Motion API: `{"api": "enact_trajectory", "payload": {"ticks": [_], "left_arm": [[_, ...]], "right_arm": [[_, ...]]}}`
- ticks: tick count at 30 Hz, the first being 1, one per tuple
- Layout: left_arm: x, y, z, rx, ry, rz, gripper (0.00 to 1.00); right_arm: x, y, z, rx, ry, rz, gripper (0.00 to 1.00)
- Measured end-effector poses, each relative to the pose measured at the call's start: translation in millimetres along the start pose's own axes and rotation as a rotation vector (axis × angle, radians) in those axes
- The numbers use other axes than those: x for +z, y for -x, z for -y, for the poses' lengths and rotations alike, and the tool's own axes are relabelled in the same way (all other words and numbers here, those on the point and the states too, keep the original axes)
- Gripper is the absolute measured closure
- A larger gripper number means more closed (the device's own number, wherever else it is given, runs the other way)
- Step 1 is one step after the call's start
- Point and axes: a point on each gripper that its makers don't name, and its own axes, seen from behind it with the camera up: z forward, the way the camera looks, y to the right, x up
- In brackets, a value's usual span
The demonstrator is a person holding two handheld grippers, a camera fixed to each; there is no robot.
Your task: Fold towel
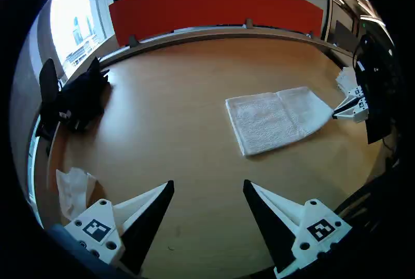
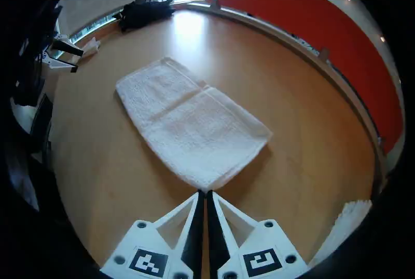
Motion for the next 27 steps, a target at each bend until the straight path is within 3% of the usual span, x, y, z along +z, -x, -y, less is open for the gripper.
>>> {"api": "enact_trajectory", "payload": {"ticks": [15,27], "left_arm": [[-2.9,-10,-2.4,0.006,-0.002,-0.016,0.01],[-6.8,-13,-3.5,0.005,-0.006,-0.023,0.01]], "right_arm": [[-49.0,-70,-21,-0.070,0.086,-0.134,0.95],[-84.2,-104,-35,-0.093,0.130,-0.216,0.95]]}}
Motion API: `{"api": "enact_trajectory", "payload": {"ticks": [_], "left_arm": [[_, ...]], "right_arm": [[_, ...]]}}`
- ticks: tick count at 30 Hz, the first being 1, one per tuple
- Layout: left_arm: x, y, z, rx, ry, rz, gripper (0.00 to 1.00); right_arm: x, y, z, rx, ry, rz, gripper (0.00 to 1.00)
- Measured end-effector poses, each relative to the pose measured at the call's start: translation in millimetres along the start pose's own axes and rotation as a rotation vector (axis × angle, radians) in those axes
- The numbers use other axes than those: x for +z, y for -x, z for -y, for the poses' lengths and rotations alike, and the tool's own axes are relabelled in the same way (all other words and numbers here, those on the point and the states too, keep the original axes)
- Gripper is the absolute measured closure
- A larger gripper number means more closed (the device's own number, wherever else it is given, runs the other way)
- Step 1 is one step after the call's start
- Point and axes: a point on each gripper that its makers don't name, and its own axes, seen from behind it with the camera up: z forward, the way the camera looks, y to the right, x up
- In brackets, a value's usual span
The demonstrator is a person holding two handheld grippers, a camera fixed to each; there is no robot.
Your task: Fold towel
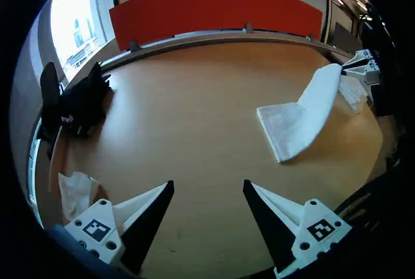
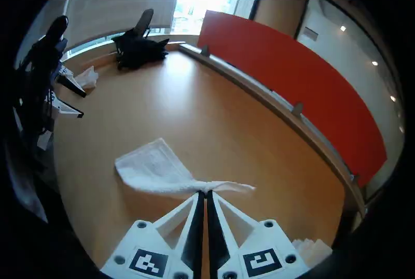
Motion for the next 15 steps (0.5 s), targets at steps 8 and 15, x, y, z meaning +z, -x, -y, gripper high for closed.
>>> {"api": "enact_trajectory", "payload": {"ticks": [8,15], "left_arm": [[0.0,0,-2.7,0.001,0.002,-0.002,0.01],[0.3,-1,-3.9,0.001,0.004,-0.003,0.01]], "right_arm": [[-2.8,0,1,-0.008,0.000,-0.004,0.95],[0.0,-1,11,-0.017,-0.021,-0.007,0.95]]}}
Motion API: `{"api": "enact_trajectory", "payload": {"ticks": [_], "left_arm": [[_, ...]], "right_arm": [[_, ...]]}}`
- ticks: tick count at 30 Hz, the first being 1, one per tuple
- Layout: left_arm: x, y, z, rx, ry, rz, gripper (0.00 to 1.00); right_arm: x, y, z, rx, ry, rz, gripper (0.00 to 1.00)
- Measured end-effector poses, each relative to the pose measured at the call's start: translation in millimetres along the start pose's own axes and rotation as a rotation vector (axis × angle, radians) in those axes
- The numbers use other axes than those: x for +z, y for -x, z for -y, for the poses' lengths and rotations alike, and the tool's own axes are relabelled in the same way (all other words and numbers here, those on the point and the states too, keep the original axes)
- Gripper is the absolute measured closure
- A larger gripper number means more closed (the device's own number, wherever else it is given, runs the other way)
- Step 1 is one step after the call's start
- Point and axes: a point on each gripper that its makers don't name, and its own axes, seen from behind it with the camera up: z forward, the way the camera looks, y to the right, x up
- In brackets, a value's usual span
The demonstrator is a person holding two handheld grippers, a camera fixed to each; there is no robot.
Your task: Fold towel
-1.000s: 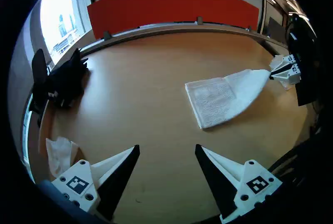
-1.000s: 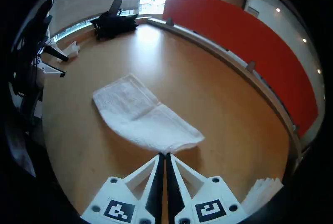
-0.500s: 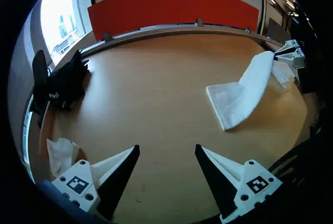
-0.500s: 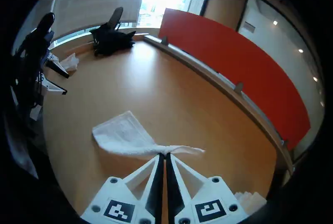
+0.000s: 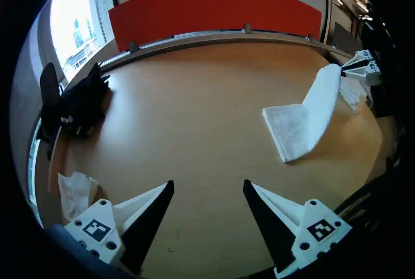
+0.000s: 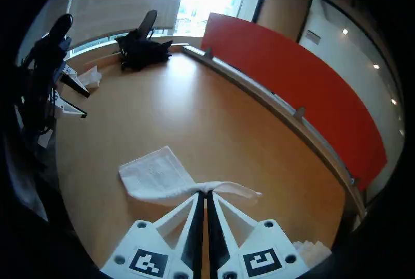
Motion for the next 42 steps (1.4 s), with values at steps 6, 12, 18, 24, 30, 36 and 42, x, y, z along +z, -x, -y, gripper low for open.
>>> {"api": "enact_trajectory", "payload": {"ticks": [6,12,18,24,30,36,42], "left_arm": [[-0.4,-3,1.6,0.003,-0.002,-0.005,0.01],[-0.2,-6,2.8,0.002,-0.001,-0.010,0.01],[0.1,-7,2.7,0.005,0.002,-0.012,0.01],[-1.2,-7,4.6,0.008,0.000,-0.013,0.01],[-2.6,-7,10.9,-0.001,-0.008,-0.016,0.01],[-5.4,-4,18.8,-0.006,-0.021,-0.018,0.01],[-7.2,1,22.8,-0.013,-0.030,-0.012,0.01]], "right_arm": [[9.7,-3,16,-0.013,-0.034,-0.001,0.95],[23.1,-5,36,-0.025,-0.076,0.005,0.95],[37.1,-4,60,-0.033,-0.129,0.017,0.95],[47.2,-5,79,-0.046,-0.172,0.028,0.95],[53.3,-5,93,-0.062,-0.212,0.038,0.95],[60.7,-4,109,-0.080,-0.252,0.050,0.95],[65.7,4,118,-0.071,-0.272,0.078,0.83]]}}
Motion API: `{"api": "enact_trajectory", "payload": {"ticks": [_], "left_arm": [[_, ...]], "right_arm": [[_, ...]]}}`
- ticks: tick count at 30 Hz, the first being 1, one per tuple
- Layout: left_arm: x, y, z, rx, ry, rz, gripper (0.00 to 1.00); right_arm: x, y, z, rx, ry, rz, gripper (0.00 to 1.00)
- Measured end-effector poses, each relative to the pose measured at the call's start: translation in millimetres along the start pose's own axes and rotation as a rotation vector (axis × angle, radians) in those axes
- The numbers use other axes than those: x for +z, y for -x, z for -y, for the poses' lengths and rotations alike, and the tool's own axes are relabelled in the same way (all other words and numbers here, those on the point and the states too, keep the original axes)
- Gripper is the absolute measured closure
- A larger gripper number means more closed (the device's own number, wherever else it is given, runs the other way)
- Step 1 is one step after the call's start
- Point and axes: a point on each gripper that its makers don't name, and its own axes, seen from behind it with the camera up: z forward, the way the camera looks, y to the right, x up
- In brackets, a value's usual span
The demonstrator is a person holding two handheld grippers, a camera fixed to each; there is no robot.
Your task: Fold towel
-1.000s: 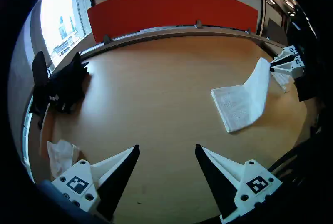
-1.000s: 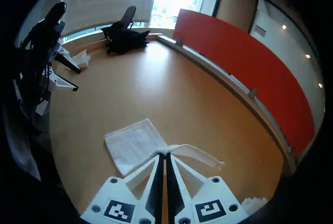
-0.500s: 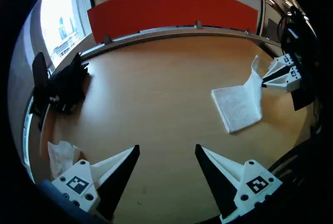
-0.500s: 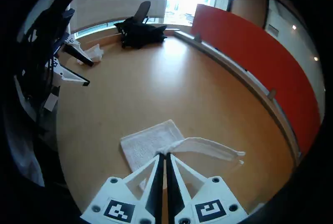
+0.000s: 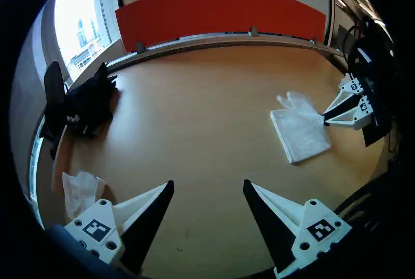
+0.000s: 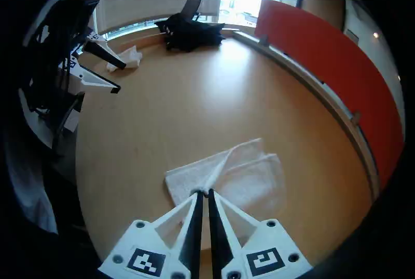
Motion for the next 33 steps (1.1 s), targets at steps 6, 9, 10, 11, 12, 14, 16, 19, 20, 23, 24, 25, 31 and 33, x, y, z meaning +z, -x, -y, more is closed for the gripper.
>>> {"api": "enact_trajectory", "payload": {"ticks": [6,9,10,11,12,14,16,19,20,23,24,25,31,33], "left_arm": [[-0.2,2,1.8,0.000,-0.003,0.002,0.01],[-0.4,1,1.6,0.002,-0.003,0.000,0.01],[-0.5,1,1.4,0.002,-0.003,0.000,0.01],[-0.6,0,1.2,0.002,-0.003,-0.001,0.01],[-0.6,0,0.9,0.003,-0.002,-0.001,0.01],[-0.7,0,0.0,0.003,-0.001,-0.002,0.01],[-0.8,-1,-0.6,0.005,0.000,-0.002,0.01],[-1.0,-1,-1.5,0.007,0.000,-0.002,0.01],[-1.1,-1,-1.8,0.008,0.000,-0.002,0.01],[-1.3,0,-2.7,0.009,0.000,-0.001,0.01],[-1.4,0,-2.9,0.009,0.000,-0.001,0.01],[-1.4,0,-3.3,0.009,0.000,-0.001,0.01],[-1.8,0,-4.9,0.011,0.002,0.001,0.01],[-1.8,0,-5.5,0.013,0.002,0.002,0.01]], "right_arm": [[-0.1,10,-5,0.033,0.023,0.018,0.30],[-2.0,11,-6,0.047,0.025,0.015,0.29],[-2.4,12,-6,0.051,0.027,0.014,0.29],[-2.9,13,-7,0.056,0.029,0.014,0.29],[-3.3,14,-7,0.060,0.030,0.014,0.29],[-3.7,17,-7,0.066,0.034,0.016,0.29],[-3.7,20,-7,0.071,0.036,0.020,0.29],[-3.6,27,-7,0.078,0.039,0.029,0.29],[-3.6,30,-7,0.081,0.041,0.033,0.29],[-3.8,39,-7,0.090,0.044,0.045,0.29],[-3.7,43,-7,0.093,0.045,0.049,0.29],[-3.5,46,-7,0.097,0.046,0.054,0.29],[-1.5,69,-4,0.118,0.049,0.087,0.29],[-0.8,76,-3,0.128,0.050,0.098,0.29]]}}
